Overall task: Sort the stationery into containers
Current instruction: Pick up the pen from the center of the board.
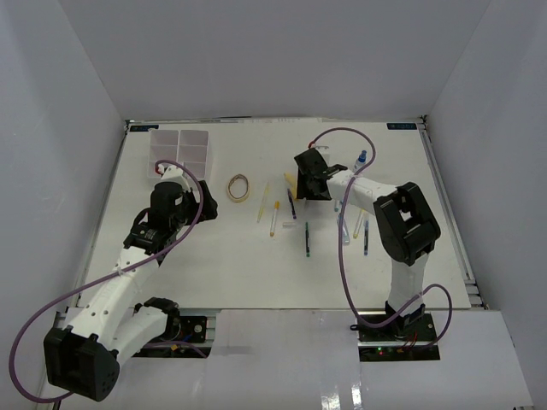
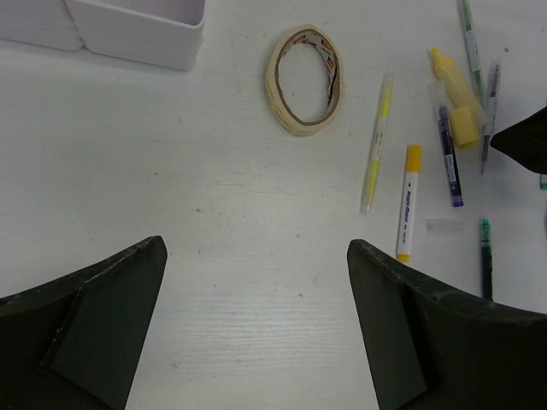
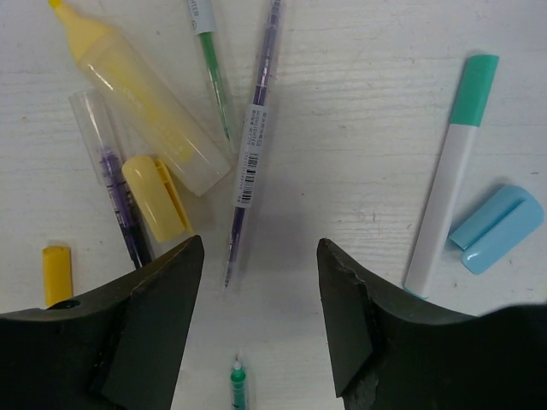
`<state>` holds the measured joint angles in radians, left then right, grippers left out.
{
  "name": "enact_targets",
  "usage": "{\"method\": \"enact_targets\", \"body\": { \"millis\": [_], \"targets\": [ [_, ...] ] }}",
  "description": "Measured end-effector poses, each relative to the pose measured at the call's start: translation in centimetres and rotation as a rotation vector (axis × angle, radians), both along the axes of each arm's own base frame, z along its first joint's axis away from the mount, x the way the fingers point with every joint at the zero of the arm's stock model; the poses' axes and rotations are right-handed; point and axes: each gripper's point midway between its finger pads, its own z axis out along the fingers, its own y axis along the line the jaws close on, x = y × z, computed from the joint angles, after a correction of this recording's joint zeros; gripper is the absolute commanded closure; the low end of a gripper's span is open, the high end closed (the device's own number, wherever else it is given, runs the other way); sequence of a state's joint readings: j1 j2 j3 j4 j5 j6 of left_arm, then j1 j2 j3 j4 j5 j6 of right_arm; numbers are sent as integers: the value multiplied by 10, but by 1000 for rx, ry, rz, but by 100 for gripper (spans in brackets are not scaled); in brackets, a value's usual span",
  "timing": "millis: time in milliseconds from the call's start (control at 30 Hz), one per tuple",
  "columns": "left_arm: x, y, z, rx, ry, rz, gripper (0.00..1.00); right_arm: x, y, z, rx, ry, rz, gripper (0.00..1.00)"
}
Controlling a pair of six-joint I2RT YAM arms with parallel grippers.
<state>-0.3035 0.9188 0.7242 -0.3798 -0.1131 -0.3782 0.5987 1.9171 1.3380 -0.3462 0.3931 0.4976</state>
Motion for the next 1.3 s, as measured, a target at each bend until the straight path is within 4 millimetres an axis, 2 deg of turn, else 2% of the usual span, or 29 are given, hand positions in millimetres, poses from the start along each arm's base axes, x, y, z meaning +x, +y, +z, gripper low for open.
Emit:
{"method": "enact_targets", "body": {
  "millis": [233, 567, 800, 1067, 1200, 1300],
  "targets": [
    [0, -1, -1, -3, 3, -6, 2, 0, 0, -18, -11, 27, -14, 44],
    [-1, -4, 0, -11, 5, -21, 2, 5, -2, -29, -28, 17, -39, 51],
    [-2, -6, 0, -16, 7, -30, 2, 9, -7, -30, -19, 7, -75, 66],
    [-2, -8, -1, -23, 9, -41, 2, 10, -19, -28, -19, -3, -96, 90],
    [-4, -12, 0, -43, 12, -55, 2, 3, -26, -22, -26, -7, -83, 92],
    [-7, -21, 8, -90, 4, -87, 2, -3, -30, -3, -9, -39, -56, 92]
  ]
}}
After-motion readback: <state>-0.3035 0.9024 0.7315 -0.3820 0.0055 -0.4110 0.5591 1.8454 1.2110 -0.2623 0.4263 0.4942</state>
